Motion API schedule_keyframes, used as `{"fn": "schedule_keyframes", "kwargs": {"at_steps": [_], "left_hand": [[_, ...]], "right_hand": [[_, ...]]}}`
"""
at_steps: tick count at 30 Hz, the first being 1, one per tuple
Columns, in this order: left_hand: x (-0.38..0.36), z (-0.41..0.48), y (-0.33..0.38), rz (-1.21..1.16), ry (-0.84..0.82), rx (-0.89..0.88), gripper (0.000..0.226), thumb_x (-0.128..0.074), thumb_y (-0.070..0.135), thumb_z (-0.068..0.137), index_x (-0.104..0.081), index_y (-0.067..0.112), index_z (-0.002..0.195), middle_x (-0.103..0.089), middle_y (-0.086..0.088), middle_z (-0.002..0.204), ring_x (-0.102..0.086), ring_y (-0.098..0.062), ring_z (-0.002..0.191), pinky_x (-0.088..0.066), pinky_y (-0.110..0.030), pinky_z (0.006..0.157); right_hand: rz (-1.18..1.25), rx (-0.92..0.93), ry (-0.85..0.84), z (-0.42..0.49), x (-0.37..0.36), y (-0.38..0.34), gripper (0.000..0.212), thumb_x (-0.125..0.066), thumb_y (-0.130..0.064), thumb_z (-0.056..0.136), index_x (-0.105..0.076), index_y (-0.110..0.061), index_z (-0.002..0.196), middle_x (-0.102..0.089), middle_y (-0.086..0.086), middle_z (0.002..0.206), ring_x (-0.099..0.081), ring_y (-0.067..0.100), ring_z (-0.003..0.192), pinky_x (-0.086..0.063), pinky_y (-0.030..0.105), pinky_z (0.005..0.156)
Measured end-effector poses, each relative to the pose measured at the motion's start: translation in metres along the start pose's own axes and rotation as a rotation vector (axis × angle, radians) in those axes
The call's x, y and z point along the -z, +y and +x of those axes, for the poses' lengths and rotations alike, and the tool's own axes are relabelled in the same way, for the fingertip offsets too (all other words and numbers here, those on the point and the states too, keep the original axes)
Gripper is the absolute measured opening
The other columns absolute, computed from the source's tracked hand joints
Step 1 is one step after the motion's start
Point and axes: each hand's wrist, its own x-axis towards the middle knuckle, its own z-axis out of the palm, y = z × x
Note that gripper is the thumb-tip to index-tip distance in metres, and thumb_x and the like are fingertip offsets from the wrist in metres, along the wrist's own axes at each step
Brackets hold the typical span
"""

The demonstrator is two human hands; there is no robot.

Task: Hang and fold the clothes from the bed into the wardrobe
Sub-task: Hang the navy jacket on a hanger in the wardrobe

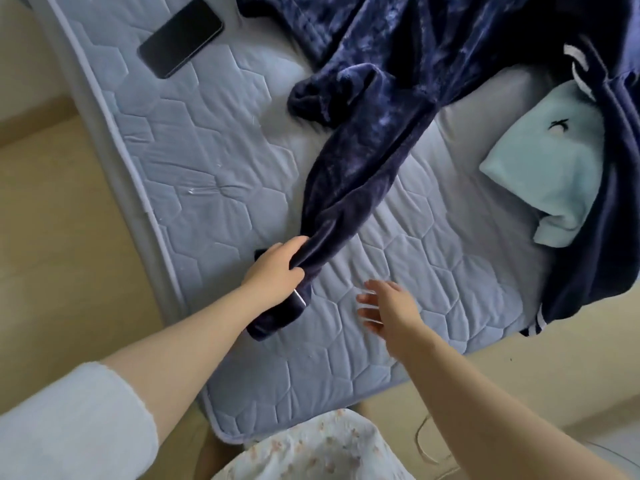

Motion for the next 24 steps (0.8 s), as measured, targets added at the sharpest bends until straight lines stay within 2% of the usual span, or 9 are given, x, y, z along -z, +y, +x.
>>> {"fn": "schedule_keyframes", "kwargs": {"at_steps": [3,5,9,11,13,15,17,21,24], "left_hand": [[0.007,-0.027,-0.001,-0.232,-0.062,-0.058,0.061,-0.042,0.000,0.082,-0.048,0.033,0.133,-0.057,0.010,0.121,-0.053,-0.014,0.110,-0.042,-0.025,0.090],[0.013,-0.042,0.000,-0.360,-0.086,-0.087,0.060,-0.042,-0.004,0.079,-0.058,0.035,0.121,-0.061,0.022,0.099,-0.057,-0.003,0.097,-0.040,-0.013,0.080],[0.015,-0.078,0.004,-0.425,-0.236,-0.139,0.062,-0.042,-0.012,0.080,-0.055,0.043,0.106,-0.057,0.023,0.086,-0.053,0.022,0.074,-0.037,0.004,0.067],[0.021,-0.088,0.006,-0.686,-0.267,-0.055,0.049,-0.046,-0.008,0.082,-0.066,0.035,0.093,-0.066,0.008,0.087,-0.060,0.007,0.075,-0.045,-0.005,0.067],[0.031,-0.088,0.014,-0.985,-0.164,0.160,0.024,-0.050,0.014,0.087,-0.070,0.027,0.085,-0.066,0.001,0.085,-0.059,-0.010,0.071,-0.047,-0.019,0.061],[0.038,-0.080,0.023,-0.940,-0.008,0.331,0.020,-0.045,0.031,0.092,-0.063,0.023,0.095,-0.056,0.004,0.084,-0.047,-0.010,0.066,-0.034,-0.020,0.054],[0.041,-0.074,0.038,-0.818,0.019,0.331,0.020,-0.041,0.035,0.096,-0.055,0.023,0.104,-0.049,0.005,0.089,-0.045,-0.011,0.075,-0.032,-0.020,0.058],[0.042,-0.062,0.072,-0.905,-0.033,0.312,0.025,-0.036,0.036,0.099,-0.052,0.023,0.084,-0.050,0.002,0.082,-0.051,-0.014,0.072,-0.043,-0.018,0.058],[0.038,-0.053,0.078,-0.882,-0.036,0.313,0.038,-0.044,0.035,0.097,-0.046,0.014,0.129,-0.056,-0.010,0.124,-0.056,-0.028,0.110,-0.047,-0.034,0.092]], "right_hand": [[0.019,0.075,-0.052,-0.003,-0.010,-0.023,0.030,-0.042,-0.043,0.095,-0.051,-0.020,0.113,-0.058,-0.001,0.095,-0.058,0.016,0.077,-0.042,0.028,0.064],[0.063,0.118,-0.084,-0.007,-0.018,-0.040,0.036,-0.042,-0.050,0.093,-0.047,-0.026,0.121,-0.058,-0.003,0.107,-0.060,0.018,0.091,-0.046,0.033,0.071],[0.161,0.310,0.021,-0.021,-0.036,-0.057,0.021,-0.051,-0.013,0.091,-0.050,-0.023,0.110,-0.063,0.004,0.110,-0.063,0.020,0.089,-0.053,0.032,0.069],[0.211,0.364,0.034,-0.029,-0.036,-0.053,0.036,-0.048,-0.002,0.089,-0.052,-0.020,0.120,-0.063,0.007,0.114,-0.062,0.024,0.096,-0.053,0.039,0.084],[0.260,0.341,0.000,-0.038,-0.030,-0.043,0.044,-0.046,-0.001,0.089,-0.052,-0.022,0.127,-0.065,0.006,0.112,-0.063,0.027,0.099,-0.051,0.043,0.091],[0.256,0.305,-0.003,-0.049,-0.021,-0.028,0.041,-0.046,0.000,0.089,-0.056,-0.021,0.124,-0.067,0.004,0.102,-0.064,0.024,0.091,-0.052,0.040,0.087],[0.227,0.290,-0.070,-0.060,-0.016,-0.008,0.037,-0.045,0.003,0.088,-0.061,-0.019,0.114,-0.069,0.004,0.093,-0.065,0.022,0.084,-0.052,0.036,0.078],[0.011,0.296,-0.224,-0.072,-0.025,0.022,0.038,-0.047,0.010,0.083,-0.065,-0.023,0.089,-0.068,0.001,0.092,-0.063,0.026,0.095,-0.051,0.038,0.084],[-0.155,0.280,-0.339,-0.076,-0.031,0.041,0.039,-0.046,0.014,0.081,-0.064,-0.021,0.081,-0.066,-0.002,0.081,-0.062,0.015,0.078,-0.052,0.025,0.068]]}}
